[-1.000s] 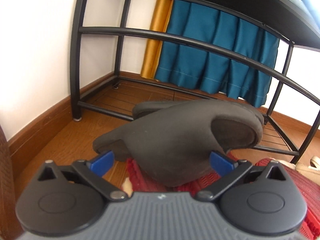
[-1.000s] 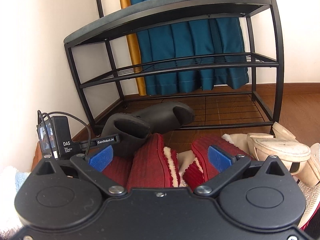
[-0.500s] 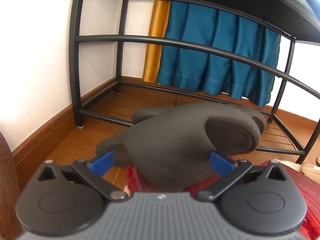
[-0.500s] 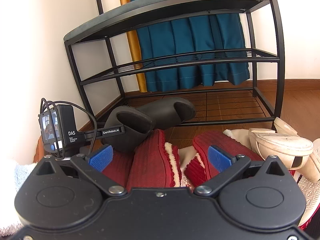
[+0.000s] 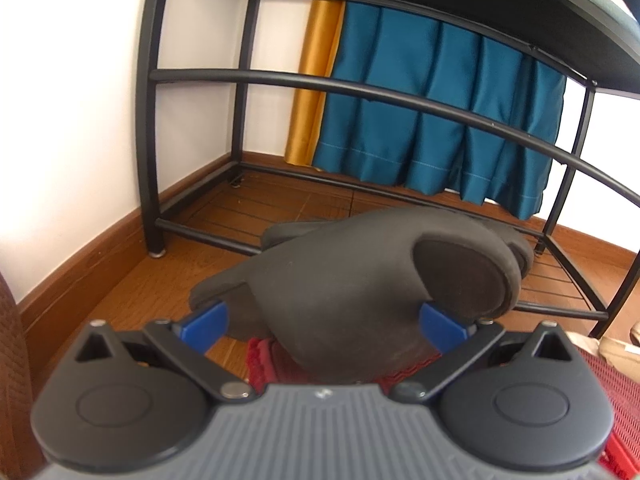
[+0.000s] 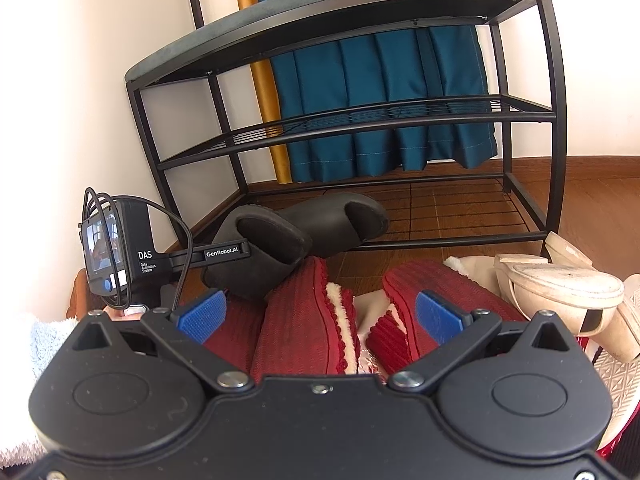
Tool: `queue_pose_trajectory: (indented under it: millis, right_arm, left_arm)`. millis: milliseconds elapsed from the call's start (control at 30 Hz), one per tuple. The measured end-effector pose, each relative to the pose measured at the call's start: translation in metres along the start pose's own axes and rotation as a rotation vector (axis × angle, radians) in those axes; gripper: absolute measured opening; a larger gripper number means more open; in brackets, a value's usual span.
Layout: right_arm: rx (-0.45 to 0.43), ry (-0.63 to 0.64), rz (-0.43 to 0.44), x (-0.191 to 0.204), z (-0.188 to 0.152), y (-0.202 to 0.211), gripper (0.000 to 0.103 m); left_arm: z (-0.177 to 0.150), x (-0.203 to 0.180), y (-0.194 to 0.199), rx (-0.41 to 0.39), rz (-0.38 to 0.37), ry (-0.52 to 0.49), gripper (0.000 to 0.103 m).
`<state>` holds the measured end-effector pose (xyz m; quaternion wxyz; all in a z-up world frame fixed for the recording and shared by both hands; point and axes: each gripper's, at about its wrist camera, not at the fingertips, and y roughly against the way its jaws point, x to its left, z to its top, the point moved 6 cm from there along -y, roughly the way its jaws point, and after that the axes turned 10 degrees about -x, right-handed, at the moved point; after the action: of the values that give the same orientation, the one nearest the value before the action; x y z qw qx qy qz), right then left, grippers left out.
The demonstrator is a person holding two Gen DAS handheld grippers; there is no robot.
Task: Organize scattered shoes
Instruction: 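Lift the black sandal with the left tool toward the shoe rack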
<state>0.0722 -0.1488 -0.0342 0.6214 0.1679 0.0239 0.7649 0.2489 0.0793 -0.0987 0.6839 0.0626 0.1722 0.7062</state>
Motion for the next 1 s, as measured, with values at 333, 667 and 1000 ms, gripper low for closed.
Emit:
queue_pose_trajectory:
  millis: [333,667,1000]
  right_arm:
    - [0.006,-0.001,-0.005,-0.002,-0.001,-0.002,0.103]
    - [0.011,-0.01,-0.012,-0.01,-0.006,-0.009,0.103]
    - [0.025,-0.032,0.004,-0.013,-0.015,-0.017,0.103]
  left_arm:
    - [0.008,-0.005,-0.015,-0.024,-0.014,-0.014,0.103]
    - [0.025,-0.008,-0.049,0.018,-0.091,0.043,0.103]
    - [0.025,-0.018,-0.062,0.046,-0.074,-0.015,0.103]
